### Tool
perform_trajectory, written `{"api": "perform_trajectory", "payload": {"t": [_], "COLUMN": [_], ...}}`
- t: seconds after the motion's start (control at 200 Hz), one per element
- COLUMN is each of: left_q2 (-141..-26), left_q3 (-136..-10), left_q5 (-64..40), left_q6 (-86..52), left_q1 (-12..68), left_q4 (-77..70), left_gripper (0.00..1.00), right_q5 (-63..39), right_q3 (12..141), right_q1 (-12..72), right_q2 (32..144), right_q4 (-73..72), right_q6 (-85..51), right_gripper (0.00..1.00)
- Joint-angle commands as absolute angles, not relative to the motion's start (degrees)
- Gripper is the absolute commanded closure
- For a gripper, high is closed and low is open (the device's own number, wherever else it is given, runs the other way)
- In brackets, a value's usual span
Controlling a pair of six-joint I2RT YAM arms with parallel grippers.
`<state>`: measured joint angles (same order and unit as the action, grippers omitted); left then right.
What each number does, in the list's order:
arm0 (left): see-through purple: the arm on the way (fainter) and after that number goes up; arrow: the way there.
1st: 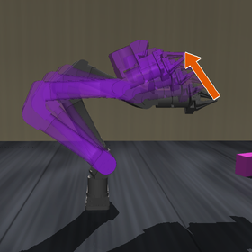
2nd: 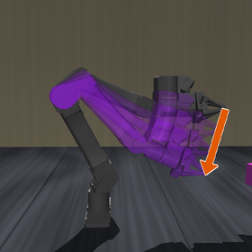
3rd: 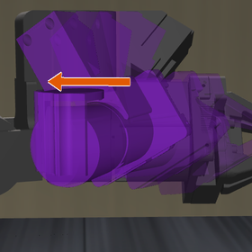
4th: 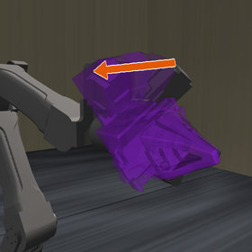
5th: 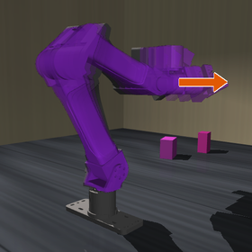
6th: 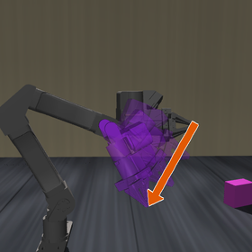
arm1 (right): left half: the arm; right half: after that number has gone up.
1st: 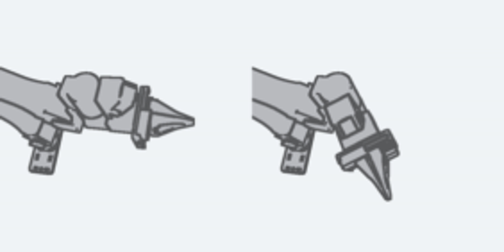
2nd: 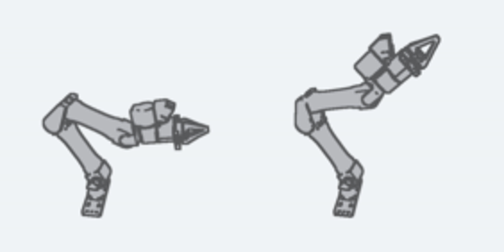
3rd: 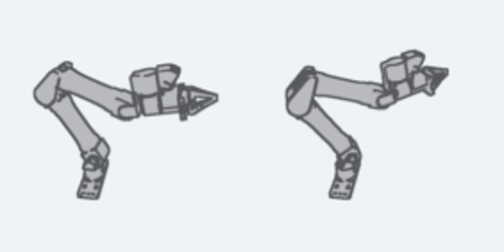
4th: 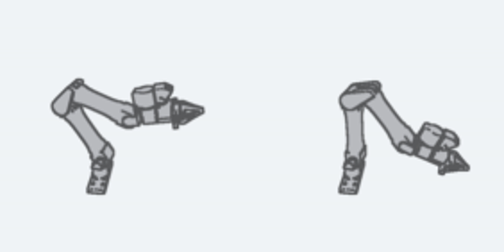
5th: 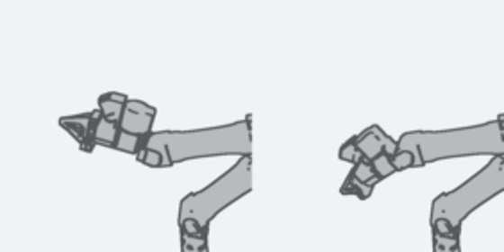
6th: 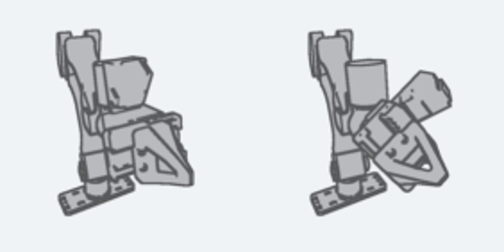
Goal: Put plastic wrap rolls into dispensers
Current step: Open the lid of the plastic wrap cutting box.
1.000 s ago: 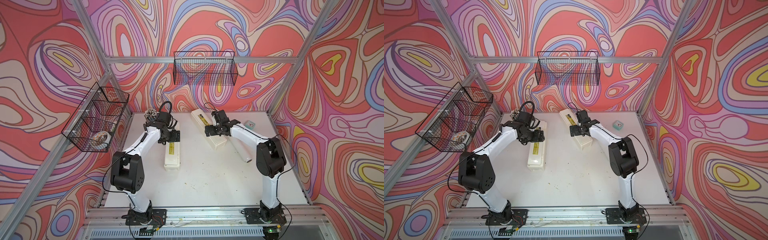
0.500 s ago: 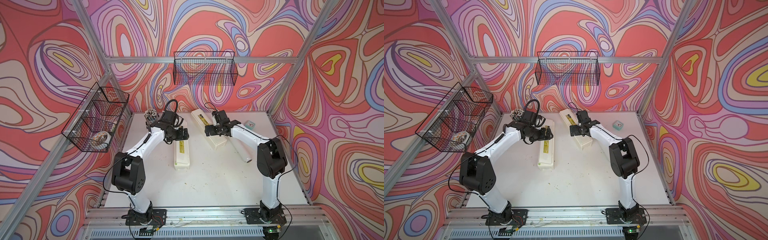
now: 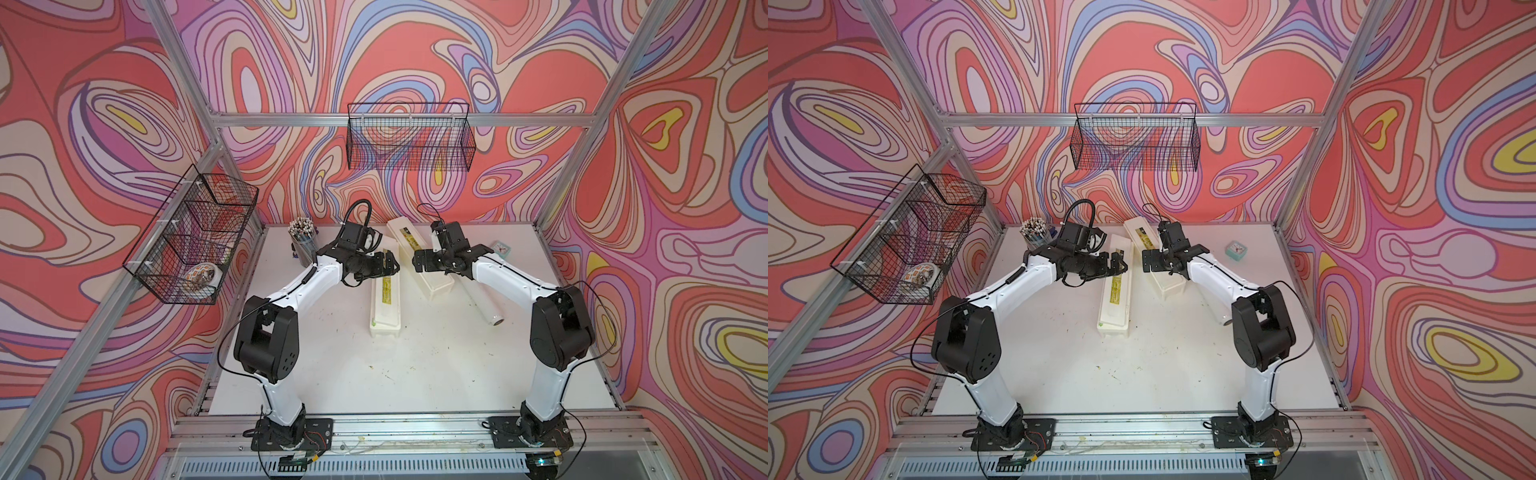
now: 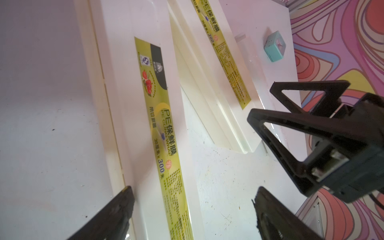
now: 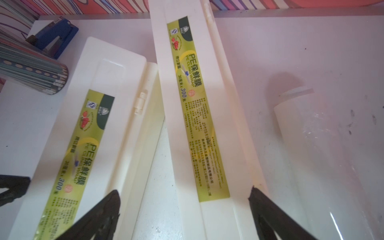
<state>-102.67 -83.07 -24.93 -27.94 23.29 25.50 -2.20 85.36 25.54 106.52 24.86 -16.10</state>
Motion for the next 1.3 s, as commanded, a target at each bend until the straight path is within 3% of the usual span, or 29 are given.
{"api": "perform_trajectory", "payload": {"t": [0.0, 0.381, 0.781, 0.916, 1.102, 1.297], "left_q2": [-104.0, -106.5, -115.6, -111.6, -104.5, -97.8], "left_q3": [-84.8, -84.3, -93.2, -92.4, -91.9, -82.2], "left_q5": [-30.7, -35.3, -36.3, -30.3, -15.4, -8.4], "left_q6": [-31.1, -37.7, -37.1, -33.4, -24.4, -23.8], "left_q1": [25.7, 28.9, 32.5, 32.5, 32.4, 30.8], "left_q4": [20.3, 9.6, 10.7, 13.4, 27.8, 29.5], "left_gripper": [0.09, 0.09, 0.09, 0.09, 0.08, 0.08], "right_q5": [-3.9, -7.9, -1.7, -4.5, -13.5, -16.0], "right_q3": [84.7, 89.8, 77.7, 77.4, 72.6, 74.0], "right_q1": [25.1, 23.8, 18.3, 18.1, 19.2, 24.0], "right_q2": [104.4, 105.4, 93.2, 93.1, 93.2, 97.9], "right_q4": [24.0, 25.2, 27.5, 29.9, 25.7, 27.9], "right_q6": [-17.8, -21.6, -20.7, -18.9, -19.7, -19.8], "right_gripper": [0.02, 0.02, 0.02, 0.05, 0.10, 0.11]}}
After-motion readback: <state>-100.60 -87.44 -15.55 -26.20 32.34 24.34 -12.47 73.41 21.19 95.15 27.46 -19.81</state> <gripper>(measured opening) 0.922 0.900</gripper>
